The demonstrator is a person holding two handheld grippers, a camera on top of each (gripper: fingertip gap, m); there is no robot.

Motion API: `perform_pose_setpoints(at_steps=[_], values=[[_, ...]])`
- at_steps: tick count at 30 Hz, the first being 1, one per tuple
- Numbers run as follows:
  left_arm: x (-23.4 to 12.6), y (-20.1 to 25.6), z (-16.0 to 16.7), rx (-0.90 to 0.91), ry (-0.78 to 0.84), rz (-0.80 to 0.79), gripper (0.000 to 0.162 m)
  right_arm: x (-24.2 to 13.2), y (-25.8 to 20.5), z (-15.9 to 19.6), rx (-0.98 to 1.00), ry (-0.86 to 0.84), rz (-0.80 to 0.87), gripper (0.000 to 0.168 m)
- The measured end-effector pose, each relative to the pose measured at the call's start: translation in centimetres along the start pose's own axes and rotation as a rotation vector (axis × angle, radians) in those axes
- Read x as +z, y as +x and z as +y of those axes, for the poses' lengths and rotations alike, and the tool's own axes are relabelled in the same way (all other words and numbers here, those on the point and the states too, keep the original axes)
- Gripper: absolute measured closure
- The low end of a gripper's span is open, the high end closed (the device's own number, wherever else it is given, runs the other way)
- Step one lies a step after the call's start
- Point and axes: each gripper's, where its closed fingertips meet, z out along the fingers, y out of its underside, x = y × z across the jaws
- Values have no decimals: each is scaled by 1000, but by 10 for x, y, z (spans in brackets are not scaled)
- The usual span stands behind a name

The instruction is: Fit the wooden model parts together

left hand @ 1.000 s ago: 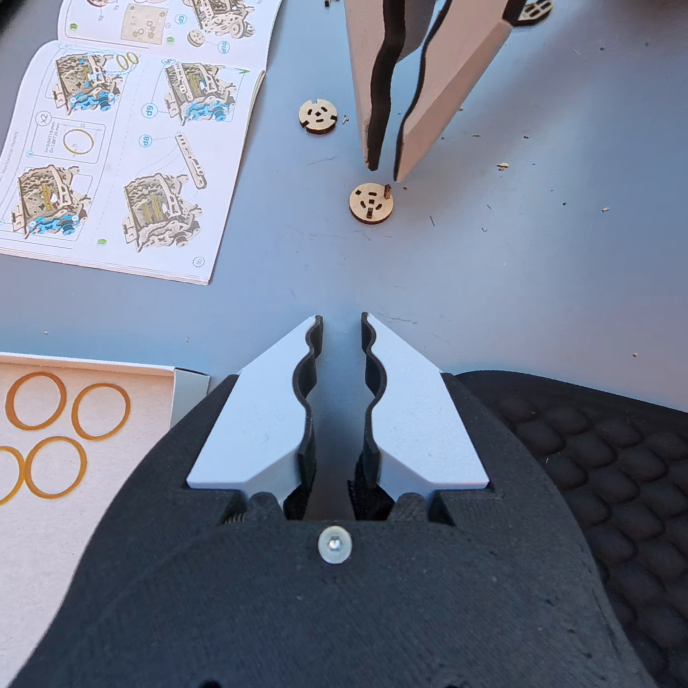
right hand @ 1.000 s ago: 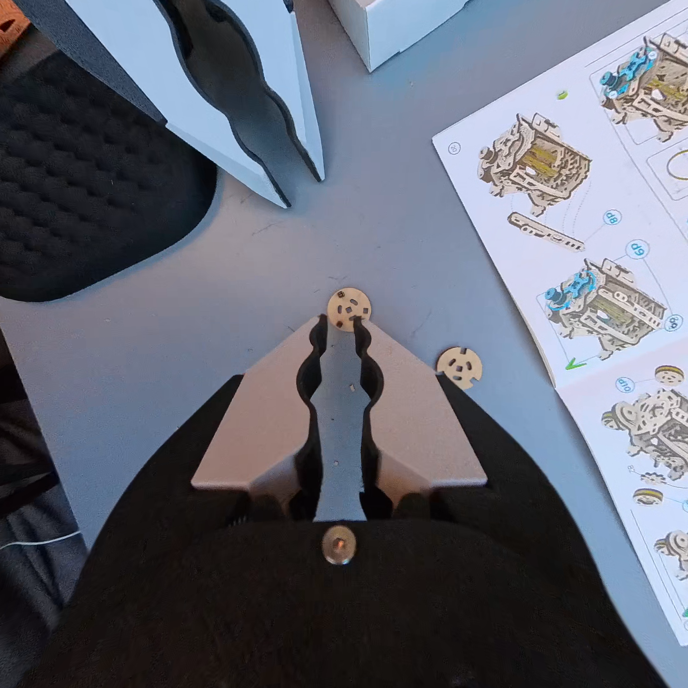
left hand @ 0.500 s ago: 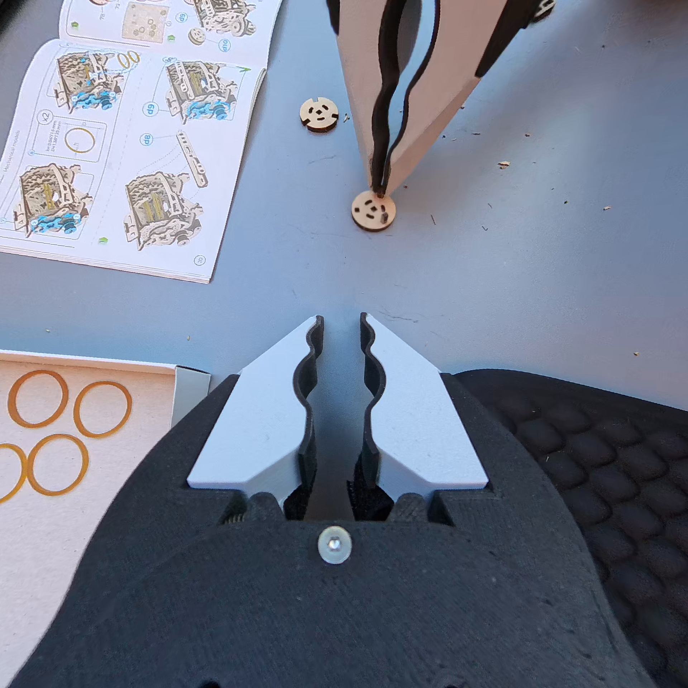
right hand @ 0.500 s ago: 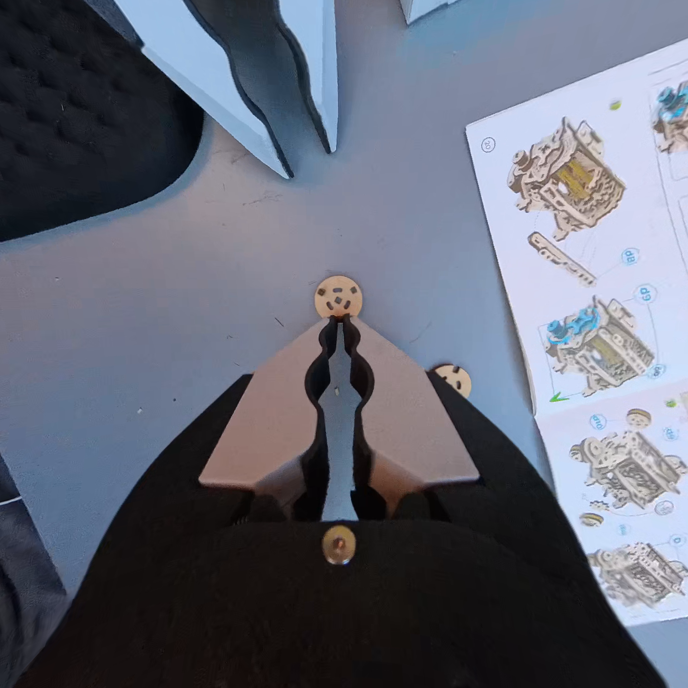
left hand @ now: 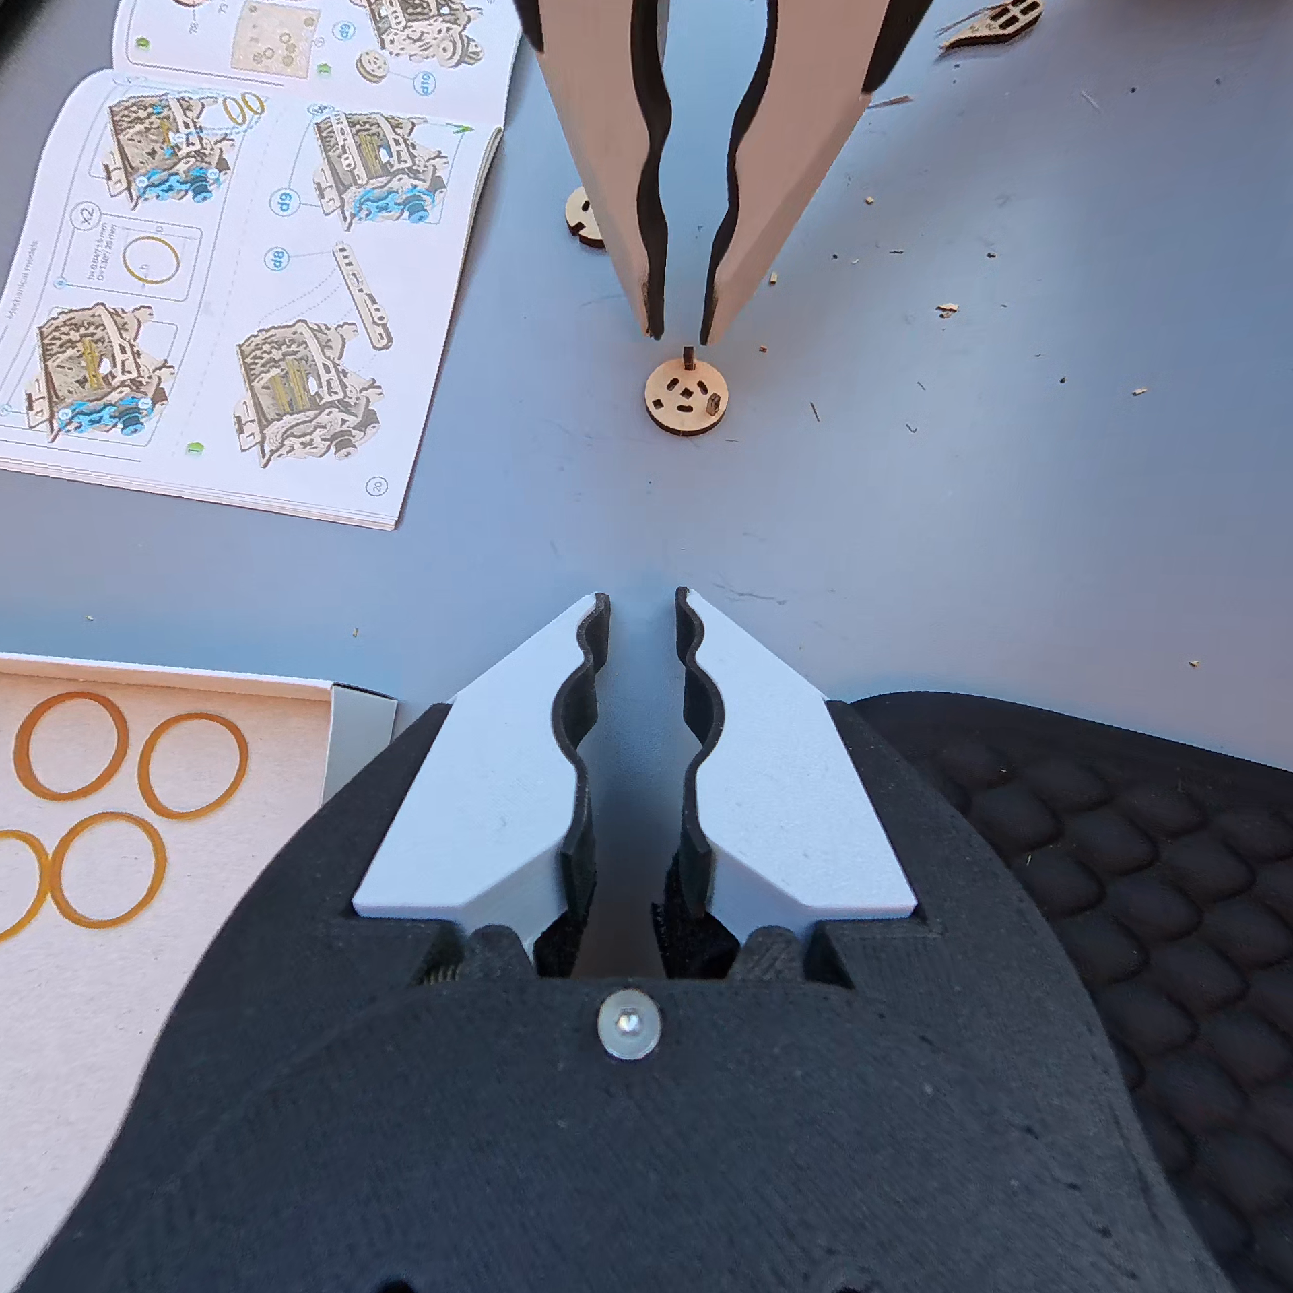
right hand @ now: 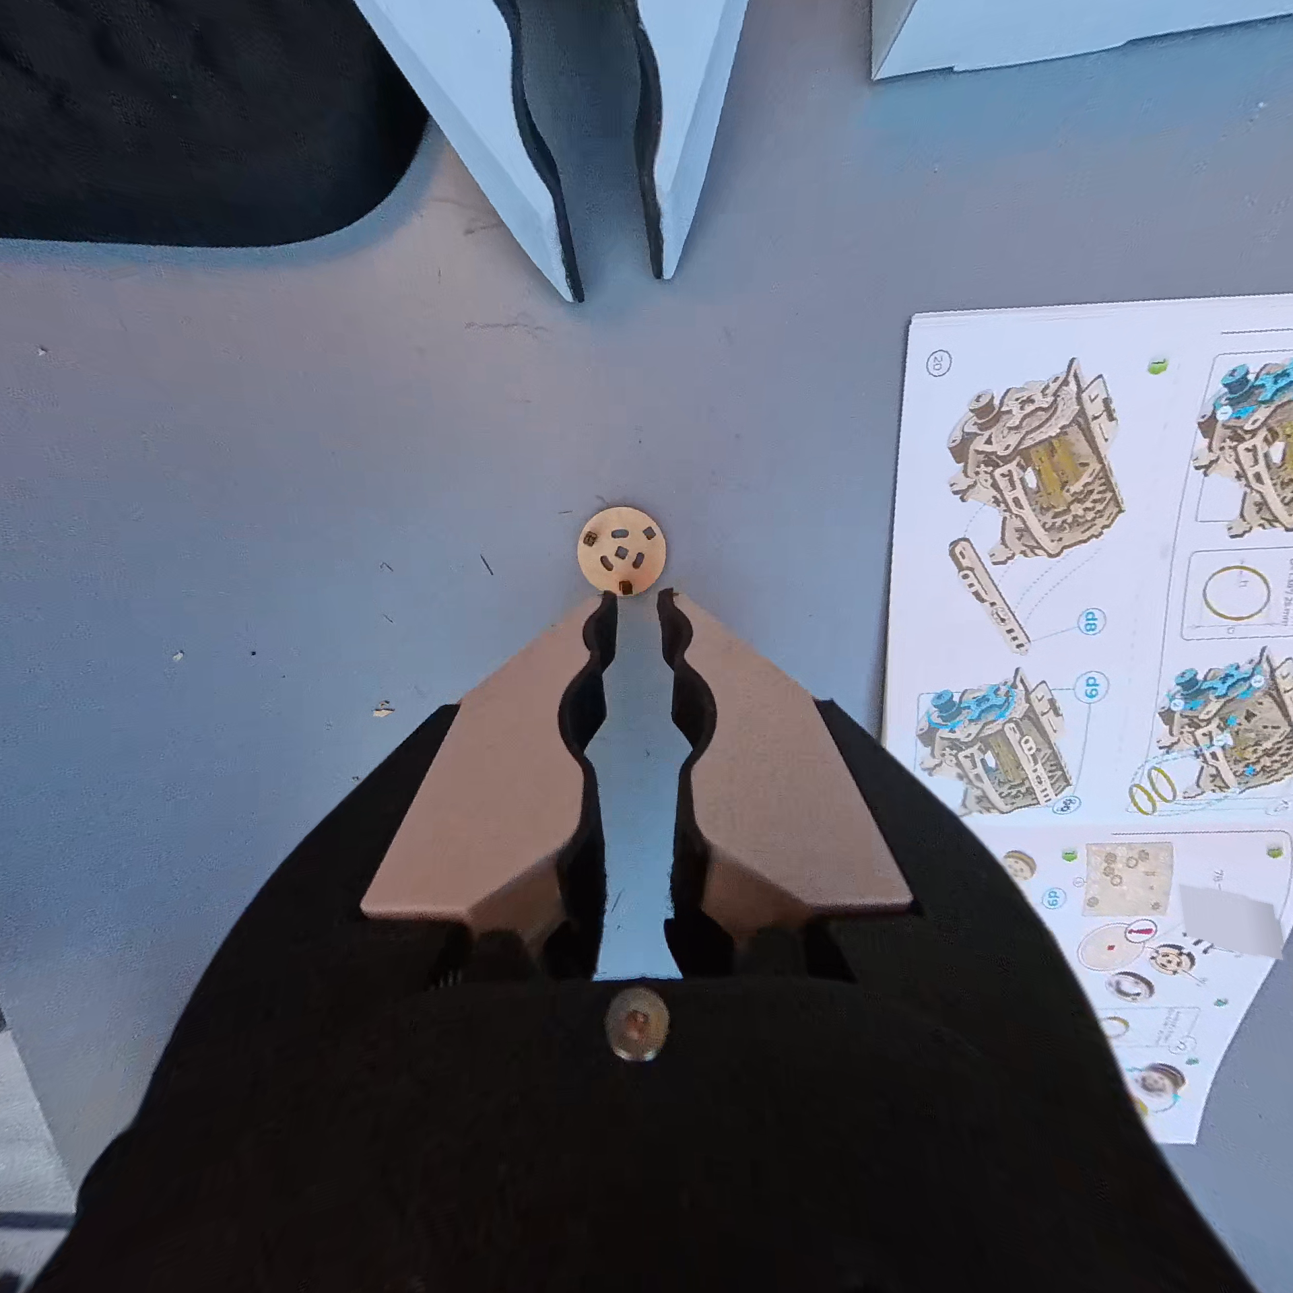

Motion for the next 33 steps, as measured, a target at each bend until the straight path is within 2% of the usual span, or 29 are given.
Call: perform_pose_setpoints(at_steps=[18, 33], values=[[0, 0, 0, -1, -1, -1, 145, 4, -4, 0, 2, -65, -47, 167], [0, -1, 0, -5, 4, 0, 145, 6, -7, -3, -251, -236, 183, 167]])
